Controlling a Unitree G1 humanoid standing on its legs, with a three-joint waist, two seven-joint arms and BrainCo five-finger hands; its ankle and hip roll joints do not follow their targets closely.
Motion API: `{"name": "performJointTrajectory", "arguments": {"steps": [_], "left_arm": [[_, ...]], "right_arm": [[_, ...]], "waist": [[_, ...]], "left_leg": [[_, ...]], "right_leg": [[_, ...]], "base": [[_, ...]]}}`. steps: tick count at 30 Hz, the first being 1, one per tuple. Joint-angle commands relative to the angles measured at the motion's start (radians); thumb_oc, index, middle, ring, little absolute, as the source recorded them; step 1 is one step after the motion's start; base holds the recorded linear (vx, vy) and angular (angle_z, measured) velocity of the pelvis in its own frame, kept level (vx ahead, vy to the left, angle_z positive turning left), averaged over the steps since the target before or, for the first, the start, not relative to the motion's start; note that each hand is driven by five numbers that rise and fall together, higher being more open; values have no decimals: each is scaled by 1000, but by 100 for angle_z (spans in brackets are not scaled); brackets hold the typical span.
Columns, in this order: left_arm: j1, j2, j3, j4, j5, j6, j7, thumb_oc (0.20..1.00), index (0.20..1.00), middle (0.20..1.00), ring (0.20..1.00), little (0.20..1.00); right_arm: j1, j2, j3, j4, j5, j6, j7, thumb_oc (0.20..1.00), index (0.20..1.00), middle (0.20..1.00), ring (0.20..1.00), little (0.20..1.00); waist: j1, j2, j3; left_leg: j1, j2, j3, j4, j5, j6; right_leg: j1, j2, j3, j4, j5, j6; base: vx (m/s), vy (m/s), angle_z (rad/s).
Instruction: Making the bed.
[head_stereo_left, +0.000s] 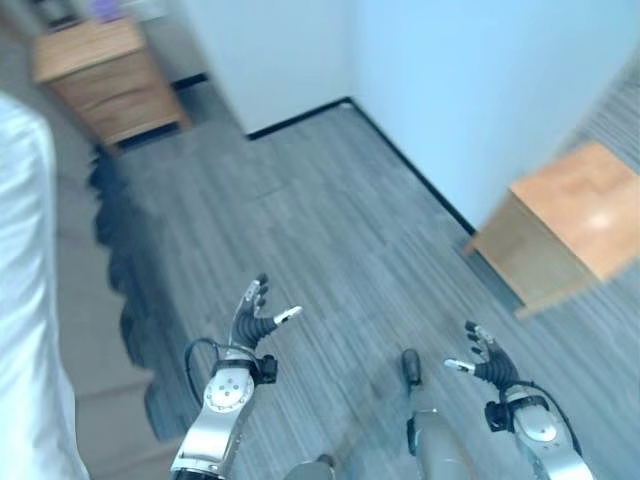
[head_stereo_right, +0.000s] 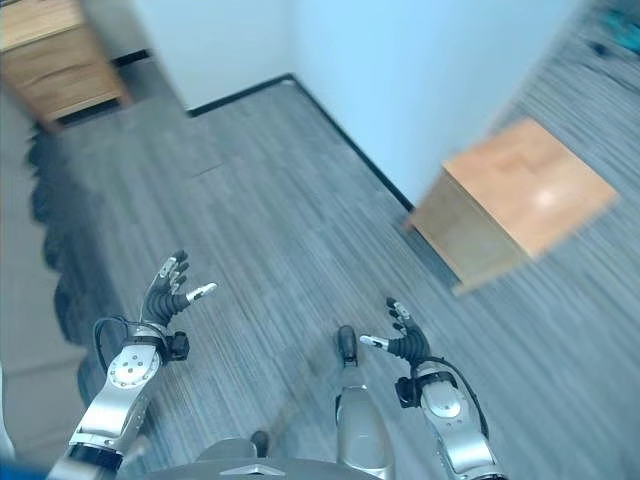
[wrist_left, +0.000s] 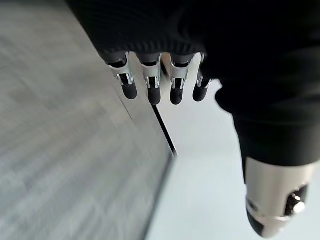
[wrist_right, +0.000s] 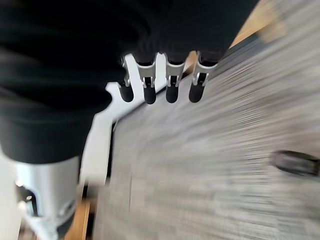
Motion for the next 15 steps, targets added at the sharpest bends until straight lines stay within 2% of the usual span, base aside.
{"name": "performJointTrajectory", "arguments": {"steps": [1,2,3,4,5,6,7,8,10,11,12,13,14,15], "left_arm": [[79,-2,37,-86,-73,-74,30,1000,1000,1000,1000,1000],[84,-23,53,-80,-112,-71,34,1000,1000,1000,1000,1000],[84,-23,54,-80,-112,-71,34,1000,1000,1000,1000,1000],[95,-27,65,-93,-119,-67,25,1000,1000,1000,1000,1000],[100,-27,75,-81,-124,-62,17,1000,1000,1000,1000,1000],[99,-34,74,-71,-126,-57,21,1000,1000,1000,1000,1000],[91,-43,69,-57,-135,-54,24,1000,1000,1000,1000,1000],[98,-58,67,-52,-148,-51,23,1000,1000,1000,1000,1000],[98,-81,58,-36,-172,-50,22,1000,1000,1000,1000,1000],[95,-83,53,-40,-148,-45,18,1000,1000,1000,1000,1000],[91,-85,45,-41,-141,-40,14,1000,1000,1000,1000,1000],[91,-87,44,-42,-140,-39,14,1000,1000,1000,1000,1000],[87,-96,30,-41,-127,-32,8,1000,1000,1000,1000,1000],[81,-96,24,-42,-121,-30,5,1000,1000,1000,1000,1000]], "right_arm": [[-32,-7,-8,-41,-35,-38,19,1000,1000,1000,1000,1000],[-55,-12,1,-40,-26,-40,17,1000,1000,1000,1000,1000],[-56,-12,2,-39,-26,-40,17,1000,1000,1000,1000,1000],[-65,-21,4,-44,-10,-39,15,1000,1000,1000,1000,1000],[-83,-29,6,-63,2,-40,9,1000,1000,1000,1000,1000],[-85,-28,8,-68,0,-34,6,1000,1000,1000,1000,1000],[-86,-31,5,-68,-8,-28,2,1000,1000,1000,1000,1000],[-85,-32,-1,-82,-22,-16,4,1000,1000,1000,1000,1000],[-83,-25,-4,-98,-25,-7,9,1000,1000,1000,1000,1000],[-79,-11,-2,-93,-17,-8,15,1000,1000,1000,1000,1000],[-77,-10,0,-90,-27,-6,13,1000,1000,1000,1000,1000],[-77,-11,0,-89,-29,-7,13,1000,1000,1000,1000,1000],[-71,-10,-3,-83,-51,-5,1,1000,1000,1000,1000,1000],[-72,-10,-6,-81,-62,-5,-4,1000,1000,1000,1000,1000]], "waist": [[25,-10,-39],[37,-13,-27],[33,-15,-29],[54,-21,-14],[70,-29,8],[73,-26,11],[73,-22,7],[75,-17,3],[69,-8,-15],[68,5,-32],[63,16,-41],[62,18,-40],[55,27,-51],[47,26,-56]], "left_leg": [[-112,-31,57,197,54,2],[-197,-17,81,353,135,1],[-204,-20,78,356,137,1],[-267,-22,105,449,167,6],[-329,10,199,551,187,5],[-352,46,270,562,189,-7],[-359,62,319,528,190,-14],[-366,56,336,497,186,-20],[-356,-7,377,326,120,13],[-356,-54,413,139,141,29],[-345,-53,443,49,167,14],[-343,-54,454,25,198,22],[-347,-53,515,-60,242,1],[-346,-43,576,-80,258,-1]], "right_leg": [[159,-82,-65,-54,-12,77],[212,-79,-88,-82,-14,48],[210,-82,-90,-84,-11,48],[254,-85,-124,-107,-20,28],[298,-72,-158,-114,-48,-3],[314,-70,-183,-114,-74,-7],[328,-68,-201,-114,-88,-9],[343,-69,-213,-114,-100,-9],[371,-58,-231,-114,-123,0],[388,-33,-241,-114,-142,9],[413,-22,-253,-114,-172,17],[405,-20,-260,-114,-161,13],[451,-12,-287,-114,-199,16],[465,-10,-309,-114,-204,17]], "base": [[436,-581,159],[130,-322,82],[85,-301,52],[128,-430,35],[181,-548,23],[217,-525,8],[204,-266,10],[265,-193,5],[362,-124,17],[487,-73,29],[320,-53,19],[393,-15,4],[314,-37,15],[391,-30,37]]}}
